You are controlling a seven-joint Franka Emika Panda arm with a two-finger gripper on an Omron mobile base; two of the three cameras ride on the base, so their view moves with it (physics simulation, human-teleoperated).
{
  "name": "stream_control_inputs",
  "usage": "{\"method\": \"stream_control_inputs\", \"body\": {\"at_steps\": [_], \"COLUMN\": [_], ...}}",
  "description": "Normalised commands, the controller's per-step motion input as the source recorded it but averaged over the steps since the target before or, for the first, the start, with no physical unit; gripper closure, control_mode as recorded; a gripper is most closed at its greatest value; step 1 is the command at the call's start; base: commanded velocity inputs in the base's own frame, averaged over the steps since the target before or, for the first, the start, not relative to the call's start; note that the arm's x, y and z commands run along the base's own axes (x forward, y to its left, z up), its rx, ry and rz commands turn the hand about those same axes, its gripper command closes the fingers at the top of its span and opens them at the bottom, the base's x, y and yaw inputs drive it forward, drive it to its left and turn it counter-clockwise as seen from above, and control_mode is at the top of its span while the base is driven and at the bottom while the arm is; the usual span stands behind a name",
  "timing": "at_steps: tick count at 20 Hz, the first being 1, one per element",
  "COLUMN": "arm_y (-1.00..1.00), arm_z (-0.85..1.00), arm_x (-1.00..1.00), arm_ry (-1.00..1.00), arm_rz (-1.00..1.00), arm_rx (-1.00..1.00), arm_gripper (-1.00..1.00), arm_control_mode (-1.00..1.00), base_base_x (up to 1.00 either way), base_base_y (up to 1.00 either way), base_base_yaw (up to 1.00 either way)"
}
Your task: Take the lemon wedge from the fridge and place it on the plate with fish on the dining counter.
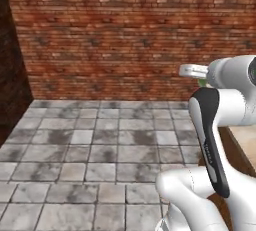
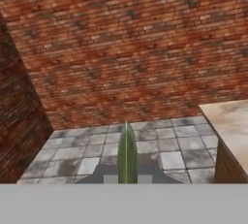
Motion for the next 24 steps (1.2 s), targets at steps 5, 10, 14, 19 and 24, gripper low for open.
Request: {"method": "stream_control_inputs", "body": {"at_steps": [5,10,14,19,24], "arm_y": [0.0,0.0,0.0,0.0,0.0], "arm_z": [0.0,0.0,0.0,0.0,0.0], "arm_x": [0.0,0.0,0.0,0.0,0.0], "arm_ry": [0.0,0.0,0.0,0.0,0.0], "arm_rz": [0.0,0.0,0.0,0.0,0.0], "arm_rx": [0.0,0.0,0.0,0.0,0.0], "arm_gripper": [1.0,1.0,1.0,1.0,1.0], "arm_control_mode": [1.0,1.0,1.0,1.0,1.0], "base_base_x": [1.0,1.0,0.84,0.62,0.64], "base_base_y": [1.0,1.0,0.95,0.68,0.27], "base_base_yaw": [-0.61,-0.67,-0.71,-0.77,-0.77]}}
